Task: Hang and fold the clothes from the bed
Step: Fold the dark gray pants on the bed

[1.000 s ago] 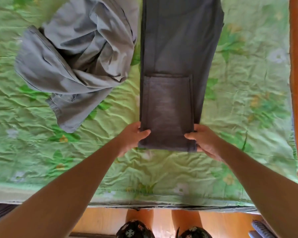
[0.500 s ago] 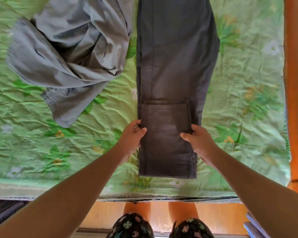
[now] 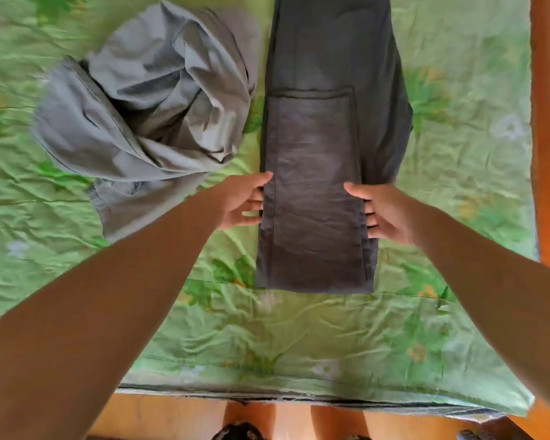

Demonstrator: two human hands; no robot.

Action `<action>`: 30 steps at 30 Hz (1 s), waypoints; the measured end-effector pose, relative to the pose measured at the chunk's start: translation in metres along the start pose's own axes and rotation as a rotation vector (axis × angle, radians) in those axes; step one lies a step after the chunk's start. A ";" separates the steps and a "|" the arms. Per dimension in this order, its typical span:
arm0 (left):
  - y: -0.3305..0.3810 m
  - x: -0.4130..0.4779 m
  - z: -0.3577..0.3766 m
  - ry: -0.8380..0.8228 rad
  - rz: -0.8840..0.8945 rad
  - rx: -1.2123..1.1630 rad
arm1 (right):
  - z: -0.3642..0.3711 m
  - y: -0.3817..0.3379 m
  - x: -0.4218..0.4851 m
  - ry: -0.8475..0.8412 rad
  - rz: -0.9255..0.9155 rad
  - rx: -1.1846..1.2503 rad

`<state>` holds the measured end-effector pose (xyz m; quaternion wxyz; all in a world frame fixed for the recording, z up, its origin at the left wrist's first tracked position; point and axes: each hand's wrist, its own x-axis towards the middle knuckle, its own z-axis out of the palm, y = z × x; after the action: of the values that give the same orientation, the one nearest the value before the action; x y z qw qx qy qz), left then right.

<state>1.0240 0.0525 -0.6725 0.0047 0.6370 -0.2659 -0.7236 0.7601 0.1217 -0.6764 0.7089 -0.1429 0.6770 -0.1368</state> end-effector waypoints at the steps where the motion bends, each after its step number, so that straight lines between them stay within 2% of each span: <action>1: -0.018 -0.001 0.003 0.011 -0.018 -0.021 | -0.001 0.015 -0.004 -0.008 0.004 0.071; 4: -0.076 -0.009 0.010 0.070 0.031 -0.017 | 0.000 0.062 -0.024 -0.077 -0.015 0.271; 9: -0.133 -0.029 0.025 0.031 0.135 0.085 | 0.013 0.116 -0.036 0.103 -0.184 0.059; 14: -0.142 -0.026 0.029 0.100 0.228 0.167 | 0.024 0.124 -0.025 0.119 -0.298 -0.147; 18: -0.155 -0.034 0.031 0.136 0.239 0.193 | 0.023 0.146 -0.019 0.183 -0.223 -0.232; 25: -0.210 -0.083 0.045 0.004 -0.010 0.137 | 0.040 0.203 -0.066 0.009 0.030 -0.213; 30: -0.181 -0.066 0.033 0.188 0.114 0.139 | 0.033 0.157 -0.060 0.001 0.014 -0.017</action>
<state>1.0658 0.2435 -0.6810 0.0267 0.6845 -0.3496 -0.6391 0.7904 0.2900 -0.6802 0.7083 -0.1445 0.6794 -0.1262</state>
